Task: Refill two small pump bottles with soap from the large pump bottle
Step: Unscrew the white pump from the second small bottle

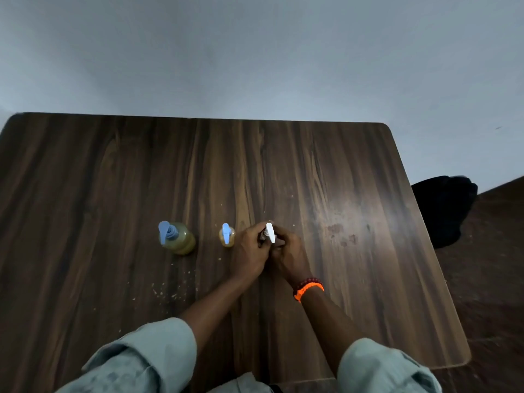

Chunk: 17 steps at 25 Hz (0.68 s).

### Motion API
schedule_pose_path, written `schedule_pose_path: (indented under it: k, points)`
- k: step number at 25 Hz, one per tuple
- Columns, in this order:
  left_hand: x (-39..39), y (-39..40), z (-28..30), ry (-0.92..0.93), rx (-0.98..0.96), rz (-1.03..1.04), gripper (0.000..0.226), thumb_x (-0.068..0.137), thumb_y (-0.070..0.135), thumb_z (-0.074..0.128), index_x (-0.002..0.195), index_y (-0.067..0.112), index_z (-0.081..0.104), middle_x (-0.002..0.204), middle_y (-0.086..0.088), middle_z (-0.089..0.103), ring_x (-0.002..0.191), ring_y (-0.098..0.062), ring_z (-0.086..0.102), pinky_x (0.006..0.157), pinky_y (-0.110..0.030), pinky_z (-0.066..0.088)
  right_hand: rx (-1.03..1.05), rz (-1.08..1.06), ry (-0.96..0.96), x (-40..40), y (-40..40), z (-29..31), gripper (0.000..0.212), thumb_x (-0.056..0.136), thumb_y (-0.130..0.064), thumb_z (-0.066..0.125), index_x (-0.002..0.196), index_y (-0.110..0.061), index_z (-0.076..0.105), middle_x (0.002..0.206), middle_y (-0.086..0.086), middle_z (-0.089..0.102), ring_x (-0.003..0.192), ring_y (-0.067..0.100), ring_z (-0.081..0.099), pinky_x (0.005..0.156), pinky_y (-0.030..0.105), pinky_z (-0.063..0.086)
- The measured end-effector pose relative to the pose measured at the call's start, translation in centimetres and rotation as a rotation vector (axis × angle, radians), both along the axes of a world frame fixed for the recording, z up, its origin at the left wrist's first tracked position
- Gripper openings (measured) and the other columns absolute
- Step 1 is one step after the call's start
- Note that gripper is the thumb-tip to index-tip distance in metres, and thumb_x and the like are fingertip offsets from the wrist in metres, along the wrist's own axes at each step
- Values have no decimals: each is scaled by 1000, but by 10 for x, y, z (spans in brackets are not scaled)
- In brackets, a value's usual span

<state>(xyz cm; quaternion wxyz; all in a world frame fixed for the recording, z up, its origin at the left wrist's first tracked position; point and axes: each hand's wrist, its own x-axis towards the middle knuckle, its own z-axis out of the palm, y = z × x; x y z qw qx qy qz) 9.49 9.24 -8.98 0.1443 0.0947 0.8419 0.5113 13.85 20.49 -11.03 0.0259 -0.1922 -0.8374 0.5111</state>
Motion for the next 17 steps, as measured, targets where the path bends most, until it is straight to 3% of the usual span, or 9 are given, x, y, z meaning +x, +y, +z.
schedule_pose_path:
  k: [1,2,5,7,10,11,13,15,17]
  points:
    - [4,-4,1,14,21,-4,25,92,-4,69,115,4,77,106,-14,82,103,-29,76,94,-44,61,4,26,-5,6,1,4,33,89,8,63,117,-5,76,107,10,82,101,19,76,83,26,54]
    - [11,-10,3,9,45,-9,20,93,0,72,112,5,79,102,-12,82,99,-27,77,90,-46,62,-17,52,-11,14,0,10,30,91,5,65,116,-5,76,106,9,82,99,18,76,81,26,55]
    - [34,-38,25,-140,188,-53,22,95,13,76,105,32,81,96,2,84,93,-15,81,75,-26,65,-159,113,-48,46,-11,34,20,97,-14,70,115,-13,78,102,4,83,97,16,80,82,40,65]
    - [45,-60,43,-215,275,-93,31,93,15,78,98,45,80,96,8,85,91,-9,81,71,-21,63,-216,160,-72,66,-22,52,26,98,-24,71,122,-14,76,107,3,83,101,17,79,87,48,65]
    - [57,-89,69,-227,330,-147,28,96,11,75,103,37,81,100,-4,84,92,-19,82,69,-26,65,-244,220,-38,88,-41,81,23,96,-23,74,117,-16,77,100,5,82,97,24,78,87,44,65]
    - [60,-97,77,-226,354,-173,26,98,9,73,105,32,82,102,-10,83,91,-19,81,69,-27,65,-254,231,-21,93,-48,90,17,95,-23,75,111,-17,79,94,7,81,91,27,77,81,41,62]
    - [68,-113,92,-206,406,-196,21,98,7,71,107,23,82,106,-17,82,96,-24,80,73,-35,65,-266,244,0,101,-63,108,10,94,-24,77,97,-15,79,83,20,74,78,37,71,68,46,57]
    - [75,-124,105,-148,447,-200,17,97,9,72,110,13,81,106,-13,83,102,-31,80,81,-39,65,-277,241,22,106,-76,121,24,93,-25,77,93,-2,76,81,31,69,75,47,67,65,55,55]
    - [84,-132,116,-96,477,-170,19,95,11,75,113,12,81,105,-5,85,99,-24,82,78,-31,66,-208,235,97,110,-87,133,24,92,-23,78,89,1,75,76,28,70,68,39,69,60,47,58]
